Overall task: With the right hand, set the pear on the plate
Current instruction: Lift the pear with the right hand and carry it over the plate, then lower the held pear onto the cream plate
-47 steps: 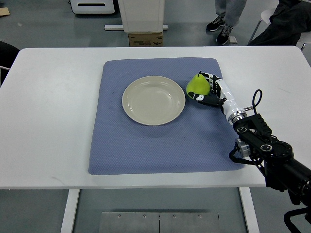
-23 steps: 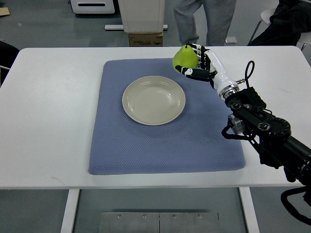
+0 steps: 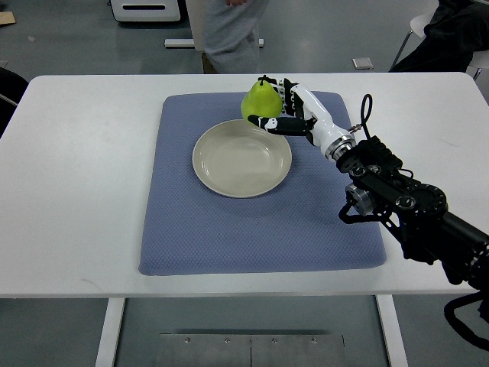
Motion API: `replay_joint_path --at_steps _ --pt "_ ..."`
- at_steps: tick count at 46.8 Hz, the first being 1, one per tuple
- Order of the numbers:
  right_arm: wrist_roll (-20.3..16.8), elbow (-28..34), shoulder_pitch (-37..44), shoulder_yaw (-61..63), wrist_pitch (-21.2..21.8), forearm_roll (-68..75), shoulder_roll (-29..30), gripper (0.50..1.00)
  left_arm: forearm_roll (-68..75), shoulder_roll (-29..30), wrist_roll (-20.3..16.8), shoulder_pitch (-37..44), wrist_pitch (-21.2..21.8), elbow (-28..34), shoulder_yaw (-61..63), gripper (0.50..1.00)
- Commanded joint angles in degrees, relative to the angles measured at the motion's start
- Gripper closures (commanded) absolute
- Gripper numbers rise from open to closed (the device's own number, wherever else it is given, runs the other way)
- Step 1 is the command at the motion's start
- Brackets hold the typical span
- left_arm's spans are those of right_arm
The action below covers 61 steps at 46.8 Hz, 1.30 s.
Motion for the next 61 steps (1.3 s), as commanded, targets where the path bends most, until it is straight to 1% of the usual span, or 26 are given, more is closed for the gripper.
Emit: replay_joint_path --at_steps 1,7,26,44,45,46,49,50,51,52,56,57,61 --pt "0.22 -0.01 -0.17 -1.96 0.76 0.01 0.00 1.000 0.00 0.00 0.00 0.00 0.00 0.00 0.00 0.500" --pt "0.31 -0.01 -0.44 -4.34 1.38 0.01 0.00 1.000 0.00 0.00 0.00 0.00 0.00 0.00 0.00 0.500" --pt "0.22 -0.10 -2.19 -9.26 1.29 0.09 0.00 1.000 0.00 0.00 0.00 0.00 0.00 0.00 0.00 0.500" --pt "0.22 -0.18 -3.07 -10.06 0.24 0.71 0.00 1.000 0.00 0.00 0.00 0.00 0.00 0.00 0.00 0.500" --pt "0.31 -0.18 -3.07 -10.06 0.23 0.97 0.00 0.980 0.00 0.00 0.00 0.00 0.00 0.00 0.00 0.500" --pt "0.31 -0.18 -3.07 -9.97 0.23 1.23 0.00 0.946 0.00 0.00 0.00 0.00 0.00 0.00 0.00 0.500" --pt "0.31 -0.18 -2.98 -9.97 0.23 2.46 0.00 0.831 0.00 0.00 0.00 0.00 0.00 0.00 0.00 0.500" --pt "0.22 -0.18 -2.98 -9.97 0.23 2.82 0.00 0.790 0.00 0.00 0.00 0.00 0.00 0.00 0.00 0.500" --pt "0.22 -0.18 -2.90 -9.97 0.23 3.08 0.00 0.733 0.00 0.00 0.00 0.00 0.00 0.00 0.00 0.500" --pt "0.22 -0.18 -2.90 -9.97 0.23 3.26 0.00 0.689 0.00 0.00 0.00 0.00 0.00 0.00 0.00 0.500" --pt "0.22 -0.18 -2.72 -9.97 0.23 3.61 0.00 0.530 0.00 0.00 0.00 0.00 0.00 0.00 0.00 0.500" --pt "0.22 -0.18 -2.72 -9.97 0.23 3.61 0.00 0.513 0.00 0.00 0.00 0.00 0.00 0.00 0.00 0.500" --pt "0.22 -0.18 -2.72 -9.97 0.32 3.61 0.00 0.505 0.00 0.00 0.00 0.00 0.00 0.00 0.00 0.500"
